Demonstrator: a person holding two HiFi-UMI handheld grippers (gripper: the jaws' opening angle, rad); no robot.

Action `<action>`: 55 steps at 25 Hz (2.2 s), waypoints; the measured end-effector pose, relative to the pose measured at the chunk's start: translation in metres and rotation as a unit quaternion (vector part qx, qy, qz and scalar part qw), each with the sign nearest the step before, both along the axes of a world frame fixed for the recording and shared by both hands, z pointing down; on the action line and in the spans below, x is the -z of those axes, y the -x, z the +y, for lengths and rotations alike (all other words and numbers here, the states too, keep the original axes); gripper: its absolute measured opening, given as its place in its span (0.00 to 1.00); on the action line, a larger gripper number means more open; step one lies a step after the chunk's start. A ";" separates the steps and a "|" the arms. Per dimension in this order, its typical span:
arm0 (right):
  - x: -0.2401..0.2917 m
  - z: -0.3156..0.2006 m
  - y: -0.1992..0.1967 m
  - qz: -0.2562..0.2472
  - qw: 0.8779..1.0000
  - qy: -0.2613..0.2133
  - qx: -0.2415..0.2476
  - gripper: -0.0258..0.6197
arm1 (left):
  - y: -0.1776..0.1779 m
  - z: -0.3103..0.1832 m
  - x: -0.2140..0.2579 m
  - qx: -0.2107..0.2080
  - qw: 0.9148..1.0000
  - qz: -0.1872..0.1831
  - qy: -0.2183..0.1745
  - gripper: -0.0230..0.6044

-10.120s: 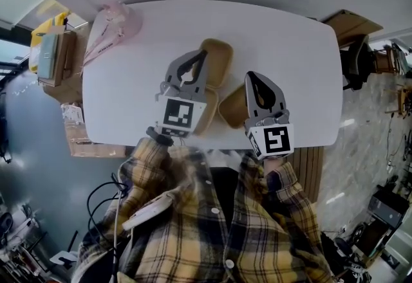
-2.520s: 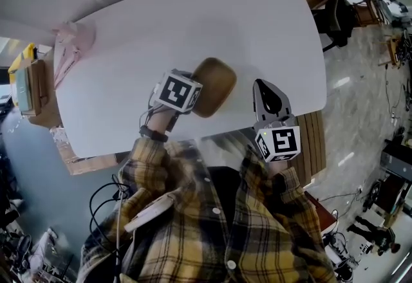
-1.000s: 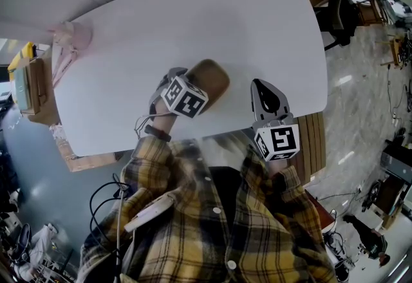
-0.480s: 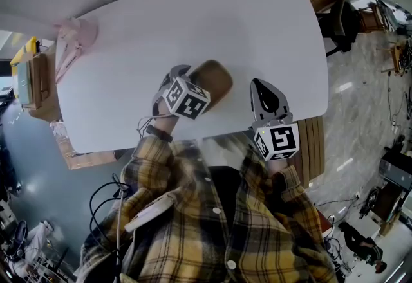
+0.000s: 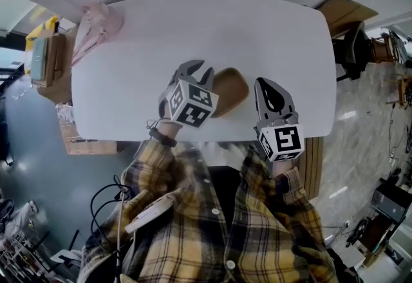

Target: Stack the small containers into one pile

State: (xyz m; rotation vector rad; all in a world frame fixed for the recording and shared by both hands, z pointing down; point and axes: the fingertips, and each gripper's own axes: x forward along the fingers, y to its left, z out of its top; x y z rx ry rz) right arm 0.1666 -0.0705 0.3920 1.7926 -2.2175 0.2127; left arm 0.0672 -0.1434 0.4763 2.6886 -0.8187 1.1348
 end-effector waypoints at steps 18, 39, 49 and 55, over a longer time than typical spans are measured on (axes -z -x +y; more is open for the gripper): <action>0.072 -0.070 0.118 0.003 0.982 -0.056 0.180 0.06 | 0.067 -0.012 0.159 0.084 0.974 0.188 -0.091 0.09; 0.093 -0.064 0.121 -0.023 0.981 -0.064 0.183 0.06 | 0.049 0.002 0.185 0.032 0.960 0.239 -0.141 0.07; 0.104 -0.057 0.125 -0.016 0.978 -0.069 0.194 0.06 | 0.048 0.004 0.185 0.028 0.961 0.235 -0.142 0.06; 0.107 -0.057 0.130 -0.016 0.977 -0.071 0.200 0.06 | 0.049 0.004 0.185 0.026 0.962 0.232 -0.143 0.06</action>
